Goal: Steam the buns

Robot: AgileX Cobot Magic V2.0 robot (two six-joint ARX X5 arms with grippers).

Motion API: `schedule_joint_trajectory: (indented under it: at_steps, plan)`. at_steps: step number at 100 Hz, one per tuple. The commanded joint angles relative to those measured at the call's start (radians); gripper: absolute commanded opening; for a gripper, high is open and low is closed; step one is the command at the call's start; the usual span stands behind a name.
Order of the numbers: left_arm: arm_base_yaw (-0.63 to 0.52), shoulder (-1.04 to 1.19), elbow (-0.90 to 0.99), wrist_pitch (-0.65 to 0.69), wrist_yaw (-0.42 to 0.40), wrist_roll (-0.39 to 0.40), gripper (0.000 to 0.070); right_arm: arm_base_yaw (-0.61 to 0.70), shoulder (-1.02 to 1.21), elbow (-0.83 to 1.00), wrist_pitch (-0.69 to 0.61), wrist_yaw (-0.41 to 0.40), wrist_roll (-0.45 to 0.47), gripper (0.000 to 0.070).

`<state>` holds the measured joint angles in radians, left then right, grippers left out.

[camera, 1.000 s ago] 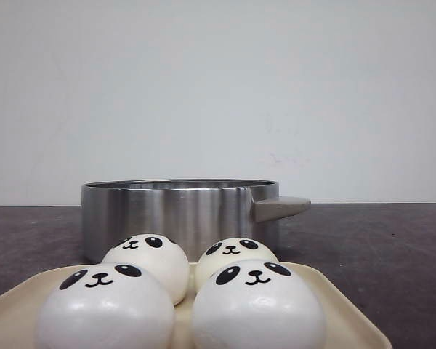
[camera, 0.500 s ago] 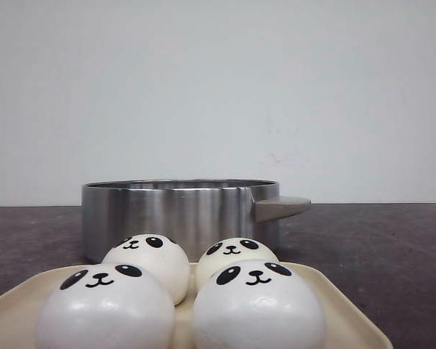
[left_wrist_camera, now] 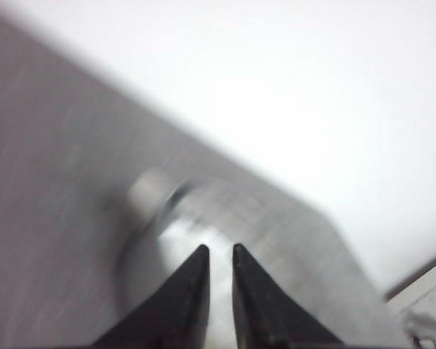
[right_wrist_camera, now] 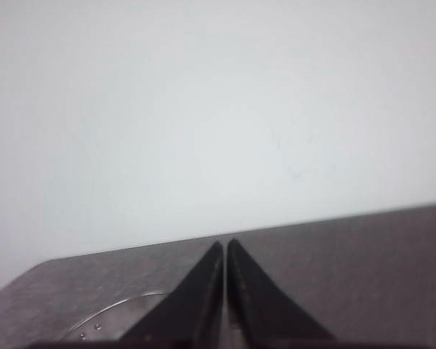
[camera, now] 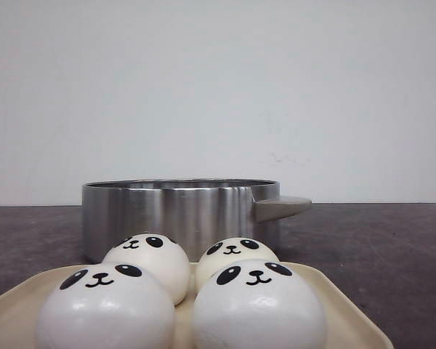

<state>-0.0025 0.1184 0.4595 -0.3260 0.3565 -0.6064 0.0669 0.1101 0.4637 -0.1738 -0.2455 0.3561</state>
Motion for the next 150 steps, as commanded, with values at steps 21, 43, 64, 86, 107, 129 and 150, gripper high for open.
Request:
schedule_joint_trajectory:
  at_steps: [21,43,64,86,107,129,150]
  plan:
    - [0.001,0.302,0.402,-0.299,0.011,0.388,0.0046,0.002,0.291,0.417,-0.276,-0.093,-0.237,0.0007]
    - [-0.006,0.39,0.449,-0.277,0.011,0.38,0.0656,0.002,0.36,0.485,-0.278,-0.169,-0.234,0.0508]
    - [-0.029,0.39,0.449,-0.285,0.011,0.381,0.0664,0.003,0.363,0.485,-0.286,-0.225,-0.232,0.0576]
    - [-0.09,0.409,0.449,-0.286,0.01,0.386,0.0663,0.018,0.469,0.502,-0.131,-0.287,-0.162,0.0576]
    - [-0.129,0.459,0.449,-0.284,0.006,0.411,0.0663,0.178,0.692,0.575,-0.255,-0.183,-0.172,0.0575]
    - [-0.188,0.492,0.449,-0.29,0.006,0.41,0.0663,0.491,0.995,0.579,-0.499,0.017,-0.089,0.0575]
    - [-0.228,0.488,0.449,-0.31,0.006,0.408,0.0663,0.652,1.206,0.579,-0.535,0.037,0.069,0.0575]
